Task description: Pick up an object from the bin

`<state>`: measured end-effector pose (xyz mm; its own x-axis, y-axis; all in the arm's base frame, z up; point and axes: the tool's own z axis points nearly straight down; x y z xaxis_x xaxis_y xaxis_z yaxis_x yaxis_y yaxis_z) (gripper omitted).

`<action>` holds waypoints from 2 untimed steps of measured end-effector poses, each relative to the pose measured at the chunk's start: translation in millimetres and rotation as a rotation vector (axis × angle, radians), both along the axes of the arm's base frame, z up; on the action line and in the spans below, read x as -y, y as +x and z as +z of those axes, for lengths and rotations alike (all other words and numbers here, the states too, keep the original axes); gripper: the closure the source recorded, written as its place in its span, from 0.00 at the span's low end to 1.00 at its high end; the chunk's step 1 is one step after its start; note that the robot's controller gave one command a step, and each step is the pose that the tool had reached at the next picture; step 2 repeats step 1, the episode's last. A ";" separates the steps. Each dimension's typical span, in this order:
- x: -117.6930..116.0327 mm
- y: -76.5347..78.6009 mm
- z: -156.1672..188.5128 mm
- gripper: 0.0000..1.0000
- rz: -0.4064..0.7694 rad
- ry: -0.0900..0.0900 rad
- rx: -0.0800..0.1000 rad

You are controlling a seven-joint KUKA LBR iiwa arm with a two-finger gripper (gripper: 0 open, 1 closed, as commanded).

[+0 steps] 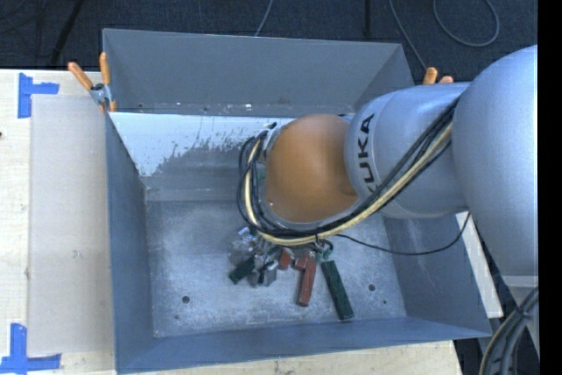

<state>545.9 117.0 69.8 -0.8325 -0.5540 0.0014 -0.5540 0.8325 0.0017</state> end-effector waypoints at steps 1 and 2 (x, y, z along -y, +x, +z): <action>1.3 2.6 148.1 1.00 0.030 0.001 0.011; 1.3 2.6 148.1 1.00 0.030 0.001 0.011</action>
Offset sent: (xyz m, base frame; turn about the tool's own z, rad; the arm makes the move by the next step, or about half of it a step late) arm 0.0007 -0.0022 0.1436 -0.0321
